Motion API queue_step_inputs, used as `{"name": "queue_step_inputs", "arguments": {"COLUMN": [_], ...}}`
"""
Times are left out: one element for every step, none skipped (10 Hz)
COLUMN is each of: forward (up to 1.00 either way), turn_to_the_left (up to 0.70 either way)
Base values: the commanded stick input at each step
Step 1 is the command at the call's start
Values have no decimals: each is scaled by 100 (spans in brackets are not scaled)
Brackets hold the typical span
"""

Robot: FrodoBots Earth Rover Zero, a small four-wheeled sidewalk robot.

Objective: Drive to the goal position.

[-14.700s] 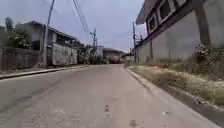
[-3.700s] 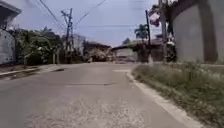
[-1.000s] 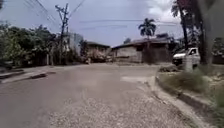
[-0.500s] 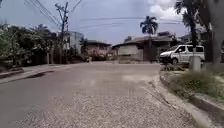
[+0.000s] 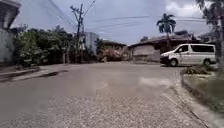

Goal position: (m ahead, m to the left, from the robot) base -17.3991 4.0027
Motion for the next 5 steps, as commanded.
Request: {"name": "queue_step_inputs", "arguments": {"forward": [37, 100, 100, 100, 100], "turn_to_the_left": [5, 16, 35, 40, 40]}}
